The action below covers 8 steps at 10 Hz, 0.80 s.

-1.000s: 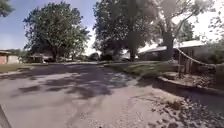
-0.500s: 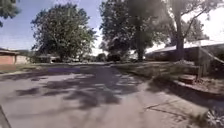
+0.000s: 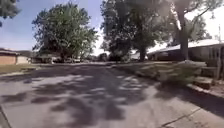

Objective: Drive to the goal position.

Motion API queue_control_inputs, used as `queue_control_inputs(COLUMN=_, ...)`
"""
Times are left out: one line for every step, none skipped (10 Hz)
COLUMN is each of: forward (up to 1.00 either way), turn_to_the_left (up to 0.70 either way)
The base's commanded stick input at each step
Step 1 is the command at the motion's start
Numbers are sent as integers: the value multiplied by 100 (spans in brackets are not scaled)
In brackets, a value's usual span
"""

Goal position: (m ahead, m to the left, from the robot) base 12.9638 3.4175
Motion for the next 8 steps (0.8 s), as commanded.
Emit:
queue_control_inputs(forward=70, turn_to_the_left=3)
queue_control_inputs(forward=70, turn_to_the_left=3)
queue_control_inputs(forward=70, turn_to_the_left=3)
queue_control_inputs(forward=70, turn_to_the_left=3)
queue_control_inputs(forward=70, turn_to_the_left=3)
queue_control_inputs(forward=70, turn_to_the_left=3)
queue_control_inputs(forward=70, turn_to_the_left=19)
queue_control_inputs(forward=70, turn_to_the_left=35)
